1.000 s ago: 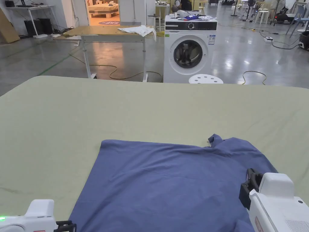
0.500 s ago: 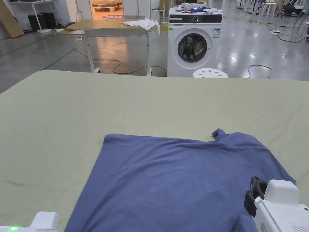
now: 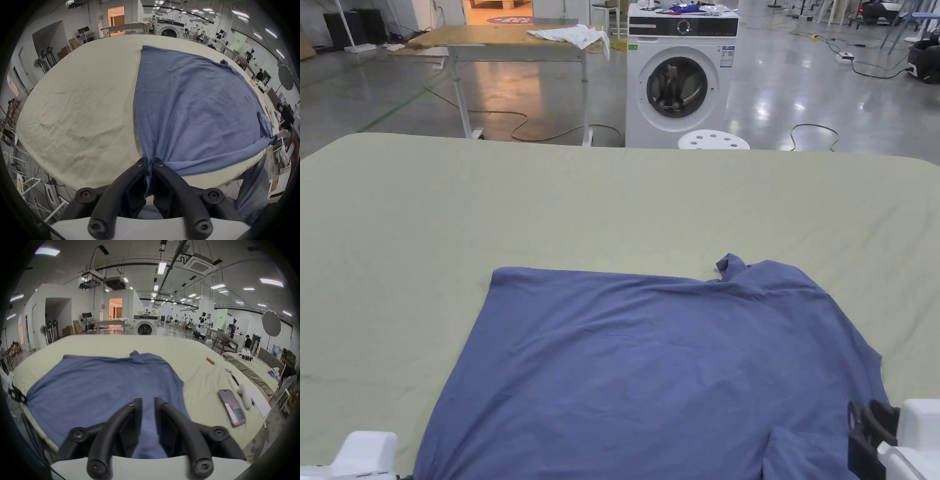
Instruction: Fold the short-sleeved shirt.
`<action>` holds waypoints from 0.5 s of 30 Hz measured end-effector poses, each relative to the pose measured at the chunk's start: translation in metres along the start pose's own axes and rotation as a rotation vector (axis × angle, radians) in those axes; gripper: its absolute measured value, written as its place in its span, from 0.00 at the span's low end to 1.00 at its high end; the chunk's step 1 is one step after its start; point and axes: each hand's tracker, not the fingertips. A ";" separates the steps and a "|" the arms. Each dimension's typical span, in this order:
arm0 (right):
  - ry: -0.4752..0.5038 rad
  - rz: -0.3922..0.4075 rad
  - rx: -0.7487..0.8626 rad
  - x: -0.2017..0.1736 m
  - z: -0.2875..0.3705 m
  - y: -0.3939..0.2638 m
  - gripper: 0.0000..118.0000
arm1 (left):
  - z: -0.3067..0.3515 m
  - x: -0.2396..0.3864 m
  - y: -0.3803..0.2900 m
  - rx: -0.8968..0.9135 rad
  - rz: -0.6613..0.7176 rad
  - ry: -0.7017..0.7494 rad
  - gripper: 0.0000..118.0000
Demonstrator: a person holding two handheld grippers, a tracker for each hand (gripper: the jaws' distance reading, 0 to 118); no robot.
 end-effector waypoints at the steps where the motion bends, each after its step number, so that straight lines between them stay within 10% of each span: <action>1: -0.007 0.019 -0.056 0.009 0.004 -0.003 0.29 | 0.003 -0.002 -0.001 0.008 0.006 -0.003 0.02; 4: 0.001 0.045 -0.184 0.030 0.013 -0.014 0.51 | 0.008 -0.006 -0.001 0.022 0.021 -0.018 0.02; 15: 0.102 0.027 -0.457 0.039 0.000 -0.077 0.47 | 0.014 -0.003 -0.004 0.026 0.024 -0.033 0.02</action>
